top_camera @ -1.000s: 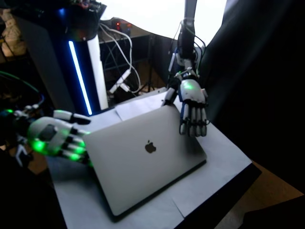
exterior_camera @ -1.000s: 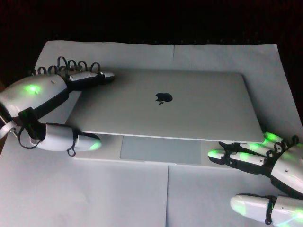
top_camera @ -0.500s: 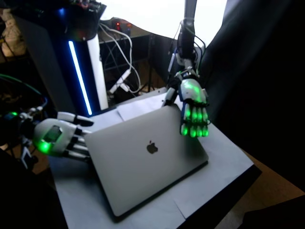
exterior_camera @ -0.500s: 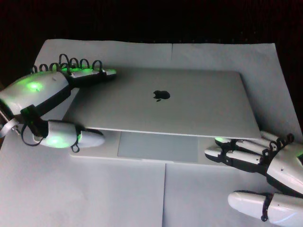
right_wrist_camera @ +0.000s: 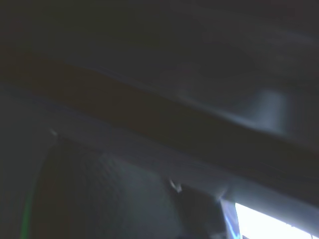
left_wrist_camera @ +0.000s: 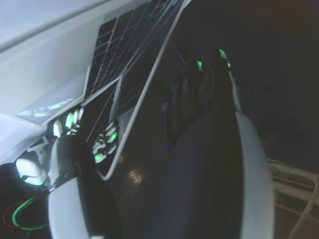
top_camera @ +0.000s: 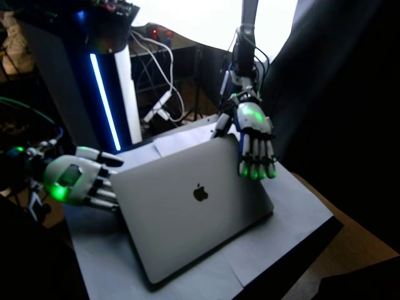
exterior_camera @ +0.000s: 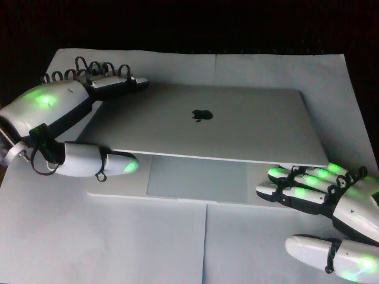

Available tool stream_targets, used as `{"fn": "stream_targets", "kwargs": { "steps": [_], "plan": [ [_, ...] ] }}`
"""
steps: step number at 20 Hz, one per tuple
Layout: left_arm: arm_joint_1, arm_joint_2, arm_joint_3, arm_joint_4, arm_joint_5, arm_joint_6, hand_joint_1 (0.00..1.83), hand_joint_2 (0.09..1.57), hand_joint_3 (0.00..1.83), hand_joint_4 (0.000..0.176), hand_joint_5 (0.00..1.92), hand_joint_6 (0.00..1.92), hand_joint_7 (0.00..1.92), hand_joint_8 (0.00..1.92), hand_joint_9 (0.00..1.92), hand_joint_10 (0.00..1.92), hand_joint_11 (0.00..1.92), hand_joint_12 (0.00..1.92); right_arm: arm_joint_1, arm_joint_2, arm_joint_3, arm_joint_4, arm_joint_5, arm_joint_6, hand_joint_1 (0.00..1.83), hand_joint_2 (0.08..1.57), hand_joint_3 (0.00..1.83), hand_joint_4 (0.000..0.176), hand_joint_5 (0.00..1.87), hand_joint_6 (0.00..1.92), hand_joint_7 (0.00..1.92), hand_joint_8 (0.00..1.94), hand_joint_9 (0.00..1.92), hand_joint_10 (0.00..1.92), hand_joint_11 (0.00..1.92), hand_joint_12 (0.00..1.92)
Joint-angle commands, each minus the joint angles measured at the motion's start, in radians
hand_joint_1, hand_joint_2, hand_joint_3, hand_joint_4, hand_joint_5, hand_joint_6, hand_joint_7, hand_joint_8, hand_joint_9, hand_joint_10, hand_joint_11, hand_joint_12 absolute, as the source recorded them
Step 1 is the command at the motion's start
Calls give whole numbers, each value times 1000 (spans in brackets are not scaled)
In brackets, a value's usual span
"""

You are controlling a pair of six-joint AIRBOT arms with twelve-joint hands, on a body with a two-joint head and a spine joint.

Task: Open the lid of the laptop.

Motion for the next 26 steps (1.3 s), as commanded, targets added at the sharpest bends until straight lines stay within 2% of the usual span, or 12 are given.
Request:
{"fn": "stream_targets", "kwargs": {
  "steps": [1, 5, 7, 8, 11, 12, 14, 16, 18, 20, 23, 26],
  "plan": [
    [-21, -2, 5, -20, -158, -6, 740, 988, 4, 89, 217, 1, 223, 0, 155, 0, 12, 13, 6, -13, 4, 2, -19, 5, 0, 1381, 3, 0, 314, 5, 265, 4, 185, 8, 95, 35],
    [-48, -2, 11, -19, -163, -6, 731, 962, 1, 107, 257, 0, 236, 0, 165, 0, 0, 26, 2, -13, 2, 2, -22, 5, 0, 1361, 0, 0, 312, 1, 262, 1, 190, 5, 114, 43],
    [-57, -2, 12, -19, -166, -6, 670, 981, 7, 98, 227, 0, 204, 0, 127, 0, 25, 48, -1, -13, 0, 1, -25, 5, 0, 1382, 5, 0, 314, 2, 262, 3, 199, 6, 113, 42],
    [-60, -2, 12, -19, -169, -6, 666, 1015, 0, 76, 222, 2, 199, 1, 124, 1, 0, 217, -2, -13, -1, 1, -26, 5, 0, 1387, 5, 0, 300, 0, 257, 0, 204, 6, 118, 44],
    [-71, -1, 15, -20, -170, -6, 695, 1005, 0, 98, 240, 2, 206, 2, 139, 3, 0, 412, -3, -13, -2, 2, -27, 5, 0, 1388, 3, 0, 290, 0, 249, 1, 204, 4, 128, 49],
    [-79, -1, 16, -19, -170, -6, 705, 996, 0, 95, 243, 0, 259, 5, 202, 9, 0, 712, -3, -13, -2, 2, -27, 5, 0, 1398, 7, 0, 298, 4, 244, 0, 199, 1, 119, 46],
    [-92, -2, 20, -19, -176, -6, 721, 981, 0, 125, 227, 2, 245, 1, 214, 3, 0, 267, -3, -13, -2, 2, -27, 5, 0, 1399, 5, 0, 319, 10, 259, 6, 210, 5, 128, 51],
    [-103, -1, 22, -22, -183, -3, 787, 975, 1, 104, 281, 6, 274, 2, 226, 1, 0, 141, -4, -13, -2, 1, -28, 5, 0, 1392, 1, 0, 312, 4, 269, 7, 219, 6, 143, 59],
    [-117, -1, 24, -24, -183, 4, 717, 992, 3, 89, 300, 3, 271, 0, 218, 0, 0, 211, -7, -13, -3, 1, -28, 5, 0, 1395, 2, 0, 309, 2, 260, 2, 212, 2, 130, 54],
    [-128, -1, 26, -26, -187, 8, 786, 974, 0, 63, 359, 2, 309, 1, 266, 3, 0, 617, -11, -13, -4, 1, -31, 5, 0, 1368, 0, 0, 312, 7, 255, 6, 206, 6, 120, 51],
    [-144, -1, 30, -30, -195, 11, 734, 986, 1, 105, 293, 1, 292, 4, 242, 2, 0, 561, -17, -13, -6, 1, -40, 5, 0, 1376, 0, 0, 311, 3, 256, 3, 205, 3, 132, 57],
    [-159, -2, 39, -33, -193, 15, 701, 987, 1, 101, 282, 0, 296, 1, 267, 6, 0, 695, -20, -13, -7, -3, -50, 6, 0, 1379, 0, 0, 318, 3, 266, 4, 216, 5, 142, 62]
  ]
}}
